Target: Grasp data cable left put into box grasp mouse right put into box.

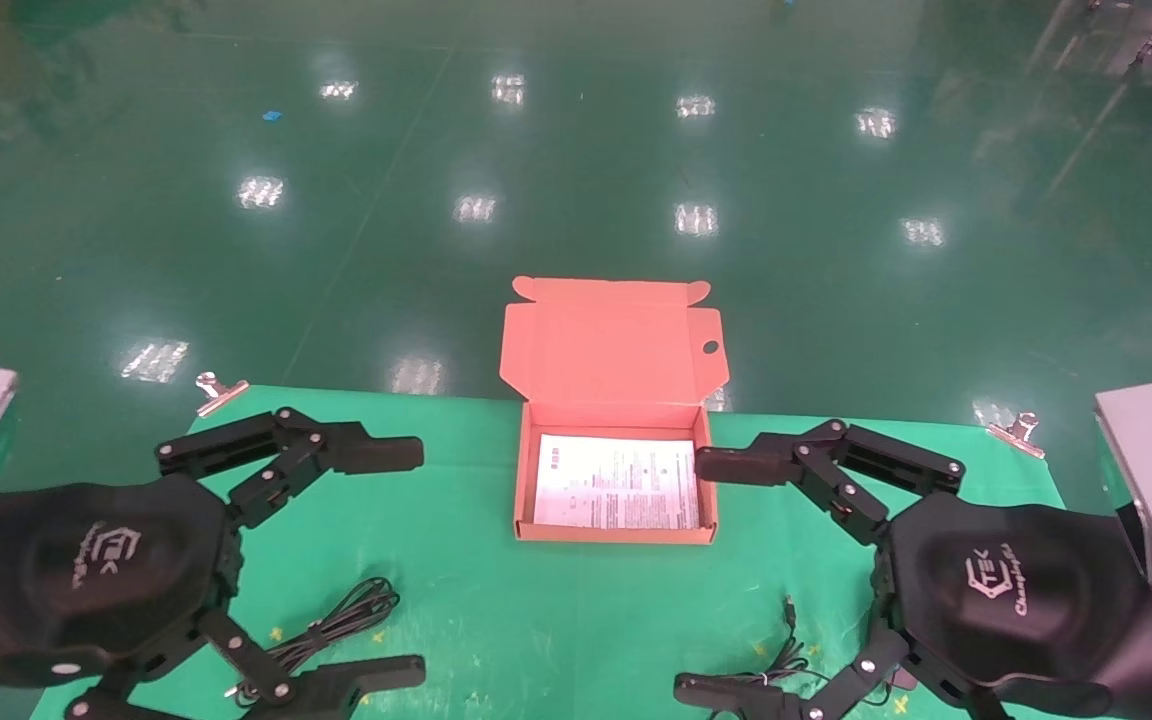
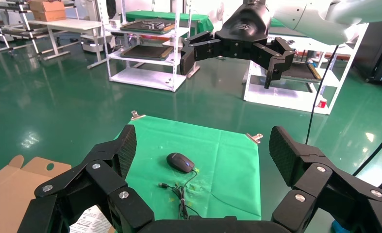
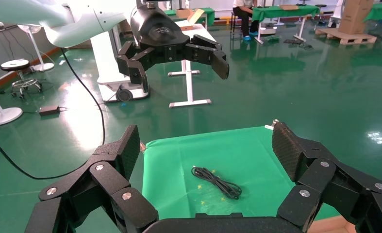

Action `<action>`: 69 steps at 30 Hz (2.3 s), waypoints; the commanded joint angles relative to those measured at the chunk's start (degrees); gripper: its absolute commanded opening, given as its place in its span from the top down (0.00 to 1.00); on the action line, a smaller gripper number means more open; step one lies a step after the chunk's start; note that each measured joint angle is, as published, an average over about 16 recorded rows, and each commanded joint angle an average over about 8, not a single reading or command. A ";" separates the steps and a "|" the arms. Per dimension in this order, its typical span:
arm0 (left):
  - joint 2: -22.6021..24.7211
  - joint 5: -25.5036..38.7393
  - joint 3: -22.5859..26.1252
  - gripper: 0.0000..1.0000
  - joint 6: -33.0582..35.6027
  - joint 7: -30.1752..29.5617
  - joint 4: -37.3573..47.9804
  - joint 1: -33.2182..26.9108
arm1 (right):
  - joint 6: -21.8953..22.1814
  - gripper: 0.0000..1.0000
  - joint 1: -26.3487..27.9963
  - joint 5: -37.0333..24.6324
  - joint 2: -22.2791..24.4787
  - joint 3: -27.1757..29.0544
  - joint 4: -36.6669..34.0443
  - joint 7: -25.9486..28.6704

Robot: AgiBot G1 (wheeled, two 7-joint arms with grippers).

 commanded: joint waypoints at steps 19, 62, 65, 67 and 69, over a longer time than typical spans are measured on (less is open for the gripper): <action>-0.62 2.42 0.61 0.00 0.55 0.17 -0.15 -1.90 | -0.16 0.00 1.21 -0.88 0.35 -0.02 0.72 -0.20; 12.72 62.64 30.66 0.00 -6.18 -5.46 11.72 -24.22 | 12.42 0.00 20.27 -62.65 -7.65 -35.11 3.90 -22.56; 14.09 65.40 31.46 0.00 -8.74 -7.53 13.33 -23.14 | 16.46 0.00 17.54 -65.43 -8.29 -35.84 3.84 -23.28; 14.94 66.77 31.82 0.00 -10.18 -9.10 14.44 -22.44 | 18.91 0.00 15.82 -67.17 -8.63 -36.26 3.76 -23.35; 15.74 67.80 32.05 0.00 -11.42 -10.70 15.57 -21.82 | 21.05 0.00 14.27 -68.78 -8.93 -36.63 3.65 -23.15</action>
